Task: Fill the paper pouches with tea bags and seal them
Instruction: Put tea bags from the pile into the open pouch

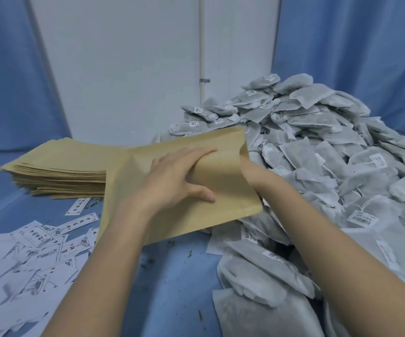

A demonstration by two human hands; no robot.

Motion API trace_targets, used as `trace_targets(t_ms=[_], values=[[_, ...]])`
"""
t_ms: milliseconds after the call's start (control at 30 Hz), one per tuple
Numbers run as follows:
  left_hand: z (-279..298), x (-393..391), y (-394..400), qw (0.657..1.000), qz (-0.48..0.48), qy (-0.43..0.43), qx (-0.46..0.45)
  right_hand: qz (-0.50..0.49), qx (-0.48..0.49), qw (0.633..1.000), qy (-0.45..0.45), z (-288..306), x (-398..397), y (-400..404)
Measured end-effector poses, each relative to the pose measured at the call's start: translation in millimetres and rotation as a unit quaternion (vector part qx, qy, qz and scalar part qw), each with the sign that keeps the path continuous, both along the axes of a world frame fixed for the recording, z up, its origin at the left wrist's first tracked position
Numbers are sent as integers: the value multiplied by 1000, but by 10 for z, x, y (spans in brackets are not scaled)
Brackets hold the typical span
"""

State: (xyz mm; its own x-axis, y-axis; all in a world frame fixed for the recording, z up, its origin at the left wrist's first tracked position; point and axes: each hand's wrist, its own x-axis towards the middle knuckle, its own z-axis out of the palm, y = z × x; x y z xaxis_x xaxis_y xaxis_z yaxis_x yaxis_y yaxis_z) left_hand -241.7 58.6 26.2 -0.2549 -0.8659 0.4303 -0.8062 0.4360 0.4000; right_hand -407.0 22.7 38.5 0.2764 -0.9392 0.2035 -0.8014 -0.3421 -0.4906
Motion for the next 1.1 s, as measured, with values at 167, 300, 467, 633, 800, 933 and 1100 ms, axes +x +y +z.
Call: trace_targets(t_ms=[167,300,467,633,800,933,1100], values=[[-135,54,-45,998,35,-21,53,-37,-110,990,78,-109,-428,-94],[-229,-21,-68,997,27,-21,71,-147,-3,940,308,-233,-652,-97],[-238,-26,-78,997,28,7,78,-159,-33,954,253,-298,-736,-90],[-245,5,-91,996,43,30,73,-140,-115,983,18,-188,-902,-42],[-268,46,-114,996,62,48,41,-101,-126,973,-162,-167,-953,-64],[-232,80,-108,995,59,72,48,-88,-72,959,-259,-247,-905,-140],[-226,69,-88,995,21,74,69,-42,-68,969,-233,-207,-602,-244]])
